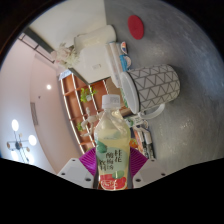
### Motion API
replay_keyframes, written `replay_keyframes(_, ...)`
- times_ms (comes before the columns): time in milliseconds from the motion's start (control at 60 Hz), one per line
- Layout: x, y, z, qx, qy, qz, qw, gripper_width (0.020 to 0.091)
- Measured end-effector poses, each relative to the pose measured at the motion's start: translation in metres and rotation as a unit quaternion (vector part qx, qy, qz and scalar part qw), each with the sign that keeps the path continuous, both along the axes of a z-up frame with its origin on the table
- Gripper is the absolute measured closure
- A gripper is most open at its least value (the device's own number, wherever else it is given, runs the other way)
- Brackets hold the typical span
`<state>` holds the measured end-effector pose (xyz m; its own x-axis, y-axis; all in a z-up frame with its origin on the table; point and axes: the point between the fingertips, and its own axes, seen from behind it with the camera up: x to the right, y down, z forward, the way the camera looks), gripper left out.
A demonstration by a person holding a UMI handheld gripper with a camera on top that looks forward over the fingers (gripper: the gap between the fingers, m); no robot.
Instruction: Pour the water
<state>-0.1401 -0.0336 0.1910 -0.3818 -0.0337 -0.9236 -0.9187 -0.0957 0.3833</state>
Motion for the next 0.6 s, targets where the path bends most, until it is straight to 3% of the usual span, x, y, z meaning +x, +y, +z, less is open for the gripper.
replay_keyframes(167, 0.025, 0.001, 0.012, -0.004, 0.118, -0.015, 0.993, 0.0715)
replay_keyframes(333, 0.020, -0.003, 0.014, -0.010, 0.086, -0.003, 0.996, 0.0714)
replay_keyframes(400, 0.019, -0.009, 0.026, -0.005, 0.053, 0.008, 0.999, 0.0714)
replay_keyframes(417, 0.012, 0.001, 0.013, -0.002, 0.041, 0.010, 0.999, 0.0713)
replay_keyframes(533, 0.011, -0.004, 0.042, 0.015, -0.099, 0.033, 0.994, 0.0715)
replay_keyframes(550, 0.005, 0.001, 0.027, 0.022, -0.123, 0.034, 0.992, 0.0713)
replay_keyframes(600, 0.011, 0.005, 0.048, 0.042, -0.195, 0.033, 0.979, 0.0713)
